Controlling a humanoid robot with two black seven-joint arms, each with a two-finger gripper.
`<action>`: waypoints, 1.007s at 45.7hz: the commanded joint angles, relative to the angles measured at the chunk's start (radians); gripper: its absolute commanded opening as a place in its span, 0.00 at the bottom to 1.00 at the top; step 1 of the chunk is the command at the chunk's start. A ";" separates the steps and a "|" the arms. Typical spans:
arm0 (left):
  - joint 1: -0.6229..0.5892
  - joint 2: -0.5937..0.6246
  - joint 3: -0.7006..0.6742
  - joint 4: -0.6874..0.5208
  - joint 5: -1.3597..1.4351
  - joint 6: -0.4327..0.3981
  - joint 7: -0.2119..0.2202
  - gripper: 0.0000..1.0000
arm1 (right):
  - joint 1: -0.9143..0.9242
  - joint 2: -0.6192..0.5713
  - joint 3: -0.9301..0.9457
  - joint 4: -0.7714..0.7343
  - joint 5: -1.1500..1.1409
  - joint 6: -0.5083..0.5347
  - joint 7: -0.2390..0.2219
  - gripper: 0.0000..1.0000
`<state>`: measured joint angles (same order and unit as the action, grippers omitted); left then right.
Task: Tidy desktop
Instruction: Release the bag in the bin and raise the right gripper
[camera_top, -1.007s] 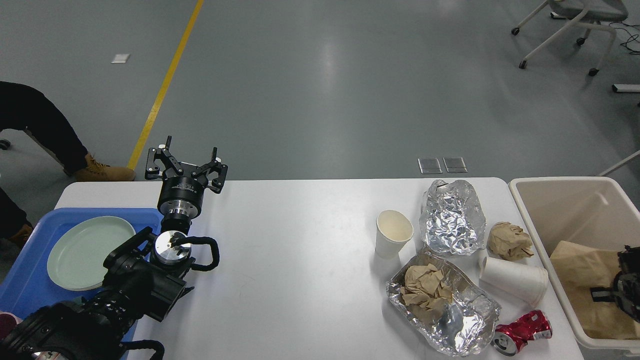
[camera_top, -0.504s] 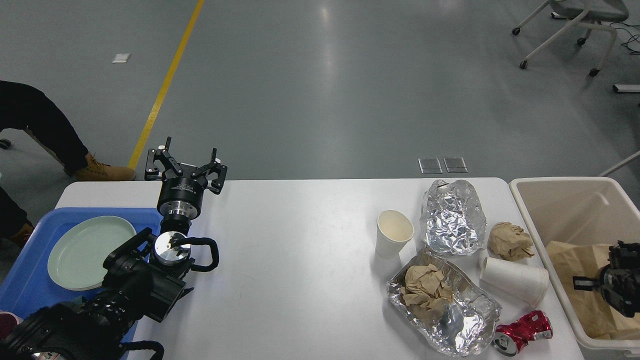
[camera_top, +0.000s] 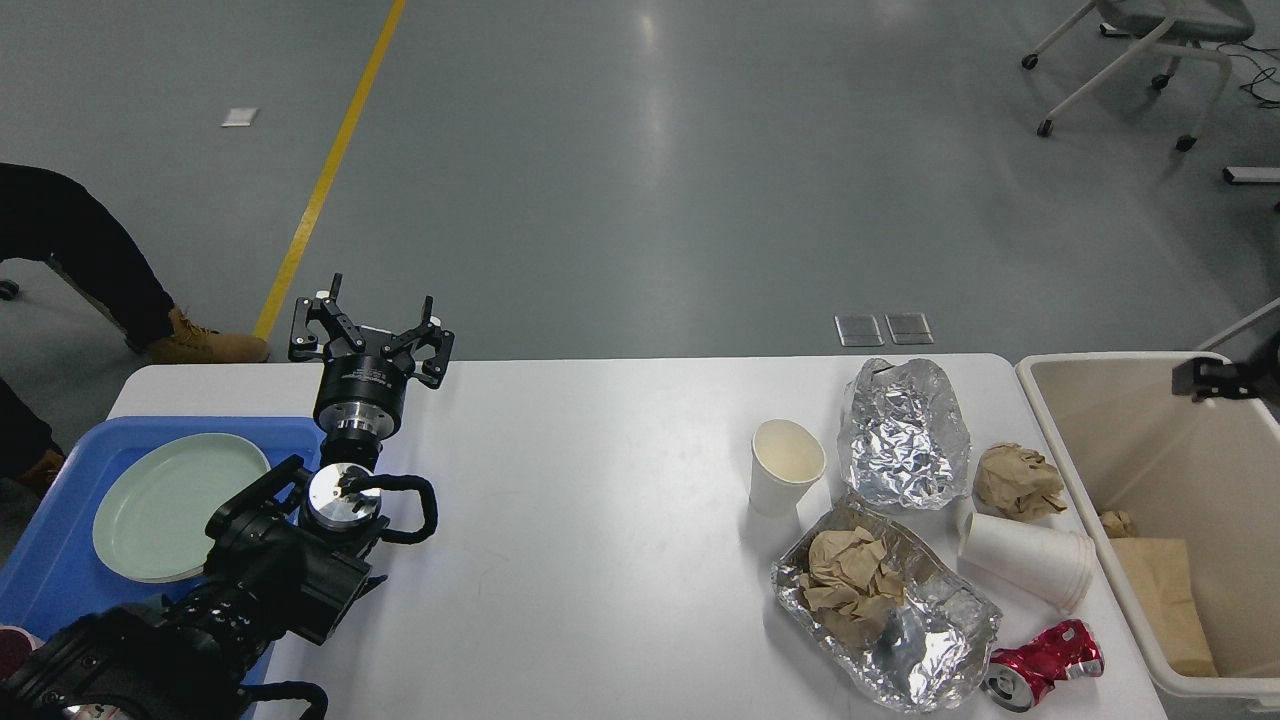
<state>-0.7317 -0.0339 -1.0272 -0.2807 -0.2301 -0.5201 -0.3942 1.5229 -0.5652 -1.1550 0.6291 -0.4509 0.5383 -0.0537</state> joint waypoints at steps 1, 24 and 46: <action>0.000 0.000 0.001 0.000 0.000 0.000 0.000 0.97 | 0.225 0.047 -0.006 0.060 0.000 0.224 0.003 1.00; 0.000 0.000 0.001 0.000 0.000 0.000 0.000 0.97 | 0.723 0.363 0.261 0.297 0.001 0.422 0.003 1.00; 0.000 0.000 -0.001 0.000 0.000 0.000 0.000 0.97 | 0.721 0.347 0.288 0.314 0.015 0.422 0.000 1.00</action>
<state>-0.7317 -0.0341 -1.0276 -0.2807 -0.2301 -0.5200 -0.3942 2.2475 -0.1838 -0.8614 0.9347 -0.4360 0.9599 -0.0533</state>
